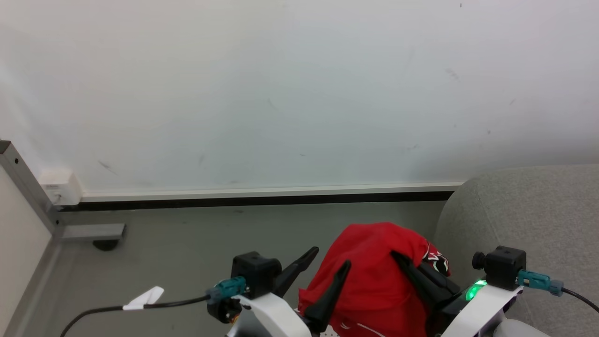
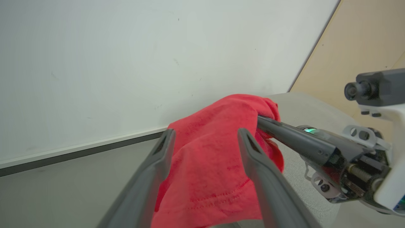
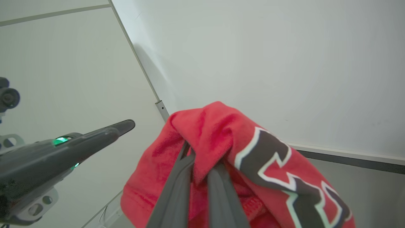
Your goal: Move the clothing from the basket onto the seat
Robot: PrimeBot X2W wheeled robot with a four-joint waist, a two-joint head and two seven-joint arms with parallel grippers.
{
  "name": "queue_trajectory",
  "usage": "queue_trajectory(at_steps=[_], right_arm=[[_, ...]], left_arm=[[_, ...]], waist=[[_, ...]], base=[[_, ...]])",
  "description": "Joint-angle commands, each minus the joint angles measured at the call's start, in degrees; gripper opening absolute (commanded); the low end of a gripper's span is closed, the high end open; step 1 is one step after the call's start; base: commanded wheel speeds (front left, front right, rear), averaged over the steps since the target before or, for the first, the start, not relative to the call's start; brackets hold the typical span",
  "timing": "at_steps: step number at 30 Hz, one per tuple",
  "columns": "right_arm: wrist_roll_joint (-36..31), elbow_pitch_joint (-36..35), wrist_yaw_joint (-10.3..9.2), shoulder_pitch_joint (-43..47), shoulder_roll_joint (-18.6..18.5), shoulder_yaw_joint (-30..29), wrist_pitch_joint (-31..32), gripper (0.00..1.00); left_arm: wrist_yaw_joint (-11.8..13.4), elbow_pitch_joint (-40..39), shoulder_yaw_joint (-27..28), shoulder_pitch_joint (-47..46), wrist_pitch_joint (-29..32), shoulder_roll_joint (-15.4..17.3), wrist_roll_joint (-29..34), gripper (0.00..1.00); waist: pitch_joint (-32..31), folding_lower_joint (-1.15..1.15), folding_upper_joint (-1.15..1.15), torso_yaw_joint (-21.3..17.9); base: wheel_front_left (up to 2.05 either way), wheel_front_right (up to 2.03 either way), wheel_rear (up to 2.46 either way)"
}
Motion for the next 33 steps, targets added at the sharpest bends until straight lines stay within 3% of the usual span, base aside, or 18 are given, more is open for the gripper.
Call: queue_trajectory(at_steps=[1,9,25,33], right_arm=[[-0.5,-0.4,-0.12,0.4,-0.3,-0.4,-0.3,0.00],[-1.5,-0.7,-0.12,0.0,-1.3,-2.3,-0.3,0.00],[-4.7,-2.6,-0.12,0.1,-5.6,-8.6,-0.3,0.00],[-6.1,-3.3,-0.12,2.5,-6.5,-13.7,-0.3,0.00]], left_arm=[[0.3,0.1,0.0,0.4,-0.4,0.3,0.1,1.00],[0.3,-0.4,0.1,0.2,-1.0,0.7,0.3,1.00],[-0.3,-1.1,-0.9,-1.5,-2.2,1.0,1.5,1.00],[-0.6,-0.7,-1.3,-2.7,-2.4,1.3,2.0,1.00]], waist=[[0.1,0.00,0.00,-0.3],[1.2,0.00,0.00,-3.8],[5.5,0.00,0.00,-21.1],[6.9,0.00,0.00,-24.7]], base=[[0.00,0.00,0.00],[0.00,0.00,0.00],[0.00,0.00,0.00],[0.00,0.00,0.00]])
